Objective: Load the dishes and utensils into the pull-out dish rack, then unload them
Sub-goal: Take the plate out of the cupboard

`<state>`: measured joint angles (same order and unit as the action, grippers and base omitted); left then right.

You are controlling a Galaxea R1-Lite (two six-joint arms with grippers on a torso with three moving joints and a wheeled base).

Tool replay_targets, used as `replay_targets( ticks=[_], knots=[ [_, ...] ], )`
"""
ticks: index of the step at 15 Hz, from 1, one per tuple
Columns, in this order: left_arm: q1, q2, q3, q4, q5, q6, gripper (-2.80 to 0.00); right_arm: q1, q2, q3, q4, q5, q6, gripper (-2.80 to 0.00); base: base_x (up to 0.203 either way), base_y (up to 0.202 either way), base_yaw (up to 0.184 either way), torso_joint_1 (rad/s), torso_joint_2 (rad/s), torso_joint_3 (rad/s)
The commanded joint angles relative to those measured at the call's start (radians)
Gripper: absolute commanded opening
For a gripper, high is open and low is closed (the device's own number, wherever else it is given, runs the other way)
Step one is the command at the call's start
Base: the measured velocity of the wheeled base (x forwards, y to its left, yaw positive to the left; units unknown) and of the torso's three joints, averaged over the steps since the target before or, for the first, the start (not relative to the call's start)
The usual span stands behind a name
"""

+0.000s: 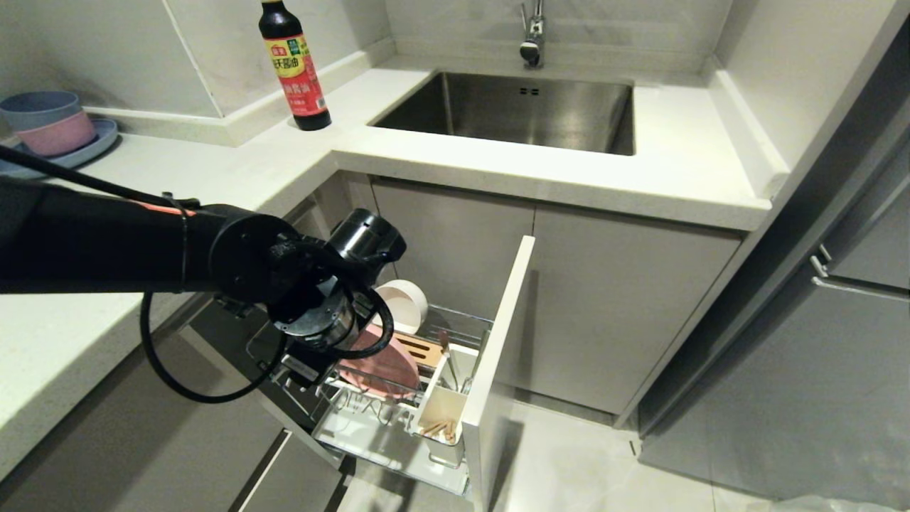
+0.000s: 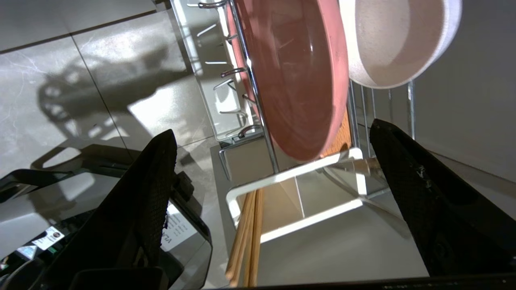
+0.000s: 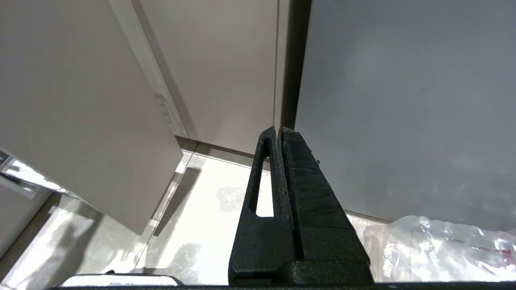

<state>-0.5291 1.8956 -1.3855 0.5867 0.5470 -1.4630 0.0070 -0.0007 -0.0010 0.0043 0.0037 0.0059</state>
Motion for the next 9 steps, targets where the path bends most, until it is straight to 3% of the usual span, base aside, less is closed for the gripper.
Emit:
replay_targets(
  ticks=[1, 9],
  knots=[
    [0.016, 0.062, -0.019, -0.006, 0.0, -0.008, 0.0, 0.001, 0.001, 0.0, 0.0, -0.001, 0.0, -2.8, 0.0, 0.0, 0.0, 0.0, 0.0, 0.0],
    [0.062, 0.209, -0.137, -0.015, -0.041, -0.008, 0.0, 0.001, -0.001, 0.0, -0.001, 0.001, 0.0, -2.8, 0.0, 0.0, 0.0, 0.0, 0.0, 0.0]
  ],
)
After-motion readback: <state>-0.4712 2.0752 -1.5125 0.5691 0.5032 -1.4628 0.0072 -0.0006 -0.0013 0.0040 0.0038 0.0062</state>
